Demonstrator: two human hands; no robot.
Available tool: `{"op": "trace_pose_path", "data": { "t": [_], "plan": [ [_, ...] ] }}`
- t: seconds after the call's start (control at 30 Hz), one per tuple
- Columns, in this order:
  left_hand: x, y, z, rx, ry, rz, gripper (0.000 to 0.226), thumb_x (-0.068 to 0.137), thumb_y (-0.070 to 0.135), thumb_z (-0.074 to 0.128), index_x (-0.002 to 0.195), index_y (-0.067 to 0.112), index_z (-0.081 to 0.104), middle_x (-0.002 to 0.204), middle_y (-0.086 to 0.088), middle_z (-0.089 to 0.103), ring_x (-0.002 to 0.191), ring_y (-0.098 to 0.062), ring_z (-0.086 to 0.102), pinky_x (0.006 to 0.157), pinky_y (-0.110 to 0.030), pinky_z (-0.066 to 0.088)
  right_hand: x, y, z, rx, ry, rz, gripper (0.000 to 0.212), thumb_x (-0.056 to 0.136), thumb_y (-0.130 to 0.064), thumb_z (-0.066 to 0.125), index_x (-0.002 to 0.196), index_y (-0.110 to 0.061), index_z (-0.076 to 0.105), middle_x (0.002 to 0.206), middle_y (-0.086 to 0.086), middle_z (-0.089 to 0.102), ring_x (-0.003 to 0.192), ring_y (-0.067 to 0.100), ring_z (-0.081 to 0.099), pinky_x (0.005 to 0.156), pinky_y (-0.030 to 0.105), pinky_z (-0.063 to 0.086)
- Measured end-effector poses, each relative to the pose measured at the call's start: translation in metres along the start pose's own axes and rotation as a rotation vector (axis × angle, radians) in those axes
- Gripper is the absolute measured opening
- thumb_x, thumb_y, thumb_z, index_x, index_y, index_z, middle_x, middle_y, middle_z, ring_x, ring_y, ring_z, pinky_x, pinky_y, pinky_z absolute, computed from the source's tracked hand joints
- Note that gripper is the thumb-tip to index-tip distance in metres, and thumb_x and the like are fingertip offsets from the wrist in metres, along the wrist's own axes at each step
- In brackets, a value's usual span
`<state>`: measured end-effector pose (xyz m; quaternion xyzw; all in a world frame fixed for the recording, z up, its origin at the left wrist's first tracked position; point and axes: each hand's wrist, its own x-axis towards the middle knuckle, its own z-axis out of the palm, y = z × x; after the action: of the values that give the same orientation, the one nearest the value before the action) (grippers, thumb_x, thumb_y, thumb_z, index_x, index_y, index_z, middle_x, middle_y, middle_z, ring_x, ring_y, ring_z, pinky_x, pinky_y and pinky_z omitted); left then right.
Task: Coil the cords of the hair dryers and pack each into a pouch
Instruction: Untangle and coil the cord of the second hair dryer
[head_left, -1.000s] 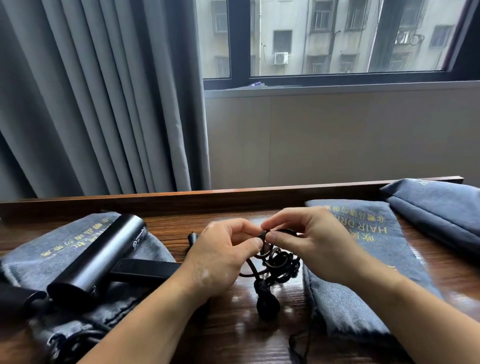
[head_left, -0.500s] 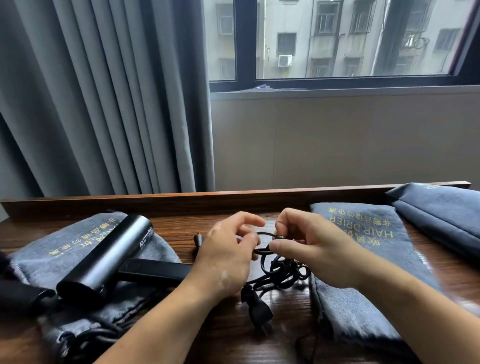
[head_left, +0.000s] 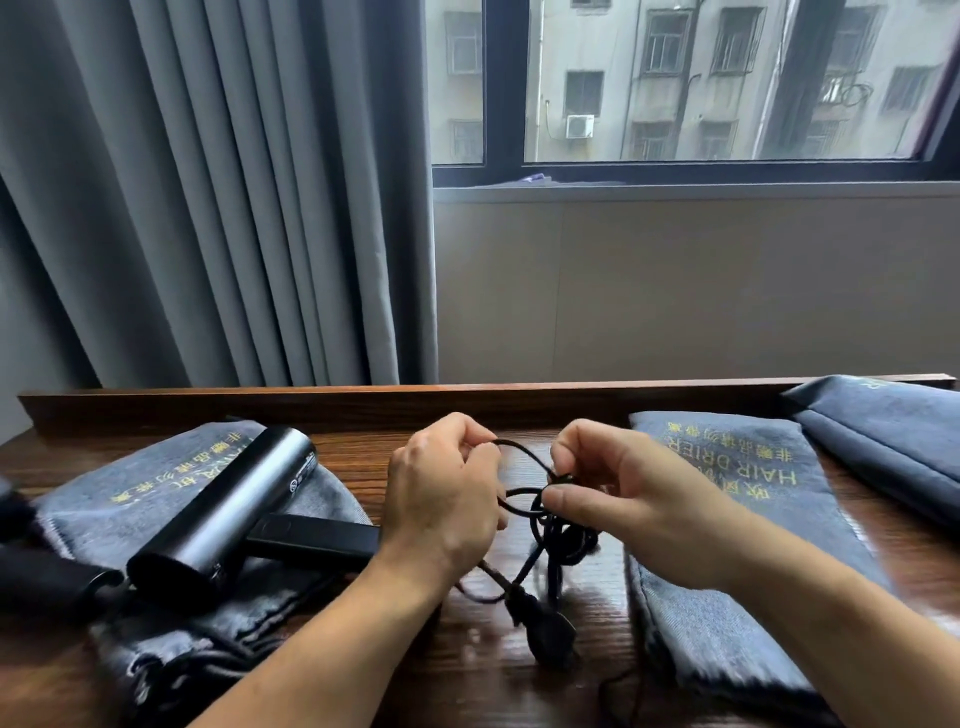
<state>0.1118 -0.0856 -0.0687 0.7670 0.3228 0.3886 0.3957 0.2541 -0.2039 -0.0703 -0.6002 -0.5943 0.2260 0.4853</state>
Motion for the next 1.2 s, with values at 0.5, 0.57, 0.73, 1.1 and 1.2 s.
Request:
{"op": "trace_pose_path", "data": {
  "t": [0.5,0.57,0.73,1.1,1.2],
  "plan": [
    [0.009,-0.020,-0.005,0.276,-0.146,0.501,0.018,0.099,0.027,0.056,0.099,0.023,0.074,0.087,0.009,0.066,0.083,-0.006,0.060,0.076,-0.016,0.044,0.001,0.002,0.003,0.143,-0.010,0.011,0.012,0.086,-0.023,0.069,0.090,-0.021,0.059,0.073,0.022,0.059,0.070,0.026,0.051,0.067,0.046,0.042],
    [0.009,-0.017,-0.007,0.252,-0.044,0.353,0.018,0.101,0.024,0.057,0.091,0.023,0.071,0.082,0.009,0.069,0.082,-0.006,0.059,0.074,-0.014,0.041,-0.002,0.000,0.001,0.170,-0.045,0.026,0.019,0.084,-0.018,0.074,0.090,-0.020,0.056,0.073,0.012,0.057,0.070,0.023,0.050,0.065,0.041,0.042],
    [0.012,-0.019,-0.005,0.219,0.124,0.111,0.022,0.102,0.027,0.052,0.082,0.025,0.061,0.066,0.007,0.062,0.070,-0.009,0.057,0.060,-0.016,0.038,-0.002,-0.002,0.000,0.075,-0.019,0.048,0.020,0.089,-0.013,0.071,0.088,-0.025,0.055,0.073,-0.001,0.058,0.066,0.017,0.051,0.062,0.039,0.044],
    [0.003,-0.020,0.001,0.433,-0.377,0.639,0.033,0.100,0.034,0.045,0.131,0.033,0.058,0.094,0.014,0.048,0.083,-0.007,0.048,0.074,-0.029,0.045,-0.004,-0.004,-0.014,-0.372,0.035,-0.052,0.022,0.094,-0.014,0.068,0.093,-0.031,0.055,0.076,0.003,0.063,0.064,0.025,0.056,0.061,0.037,0.047],
    [-0.001,-0.020,0.010,0.406,-0.291,0.604,0.028,0.100,0.050,0.043,0.119,0.040,0.061,0.089,0.013,0.050,0.080,-0.009,0.051,0.071,-0.033,0.047,-0.008,-0.008,-0.029,-0.534,-0.015,-0.081,0.023,0.091,-0.021,0.073,0.091,-0.035,0.055,0.076,-0.007,0.065,0.066,0.016,0.058,0.061,0.027,0.047]
  ]
}}
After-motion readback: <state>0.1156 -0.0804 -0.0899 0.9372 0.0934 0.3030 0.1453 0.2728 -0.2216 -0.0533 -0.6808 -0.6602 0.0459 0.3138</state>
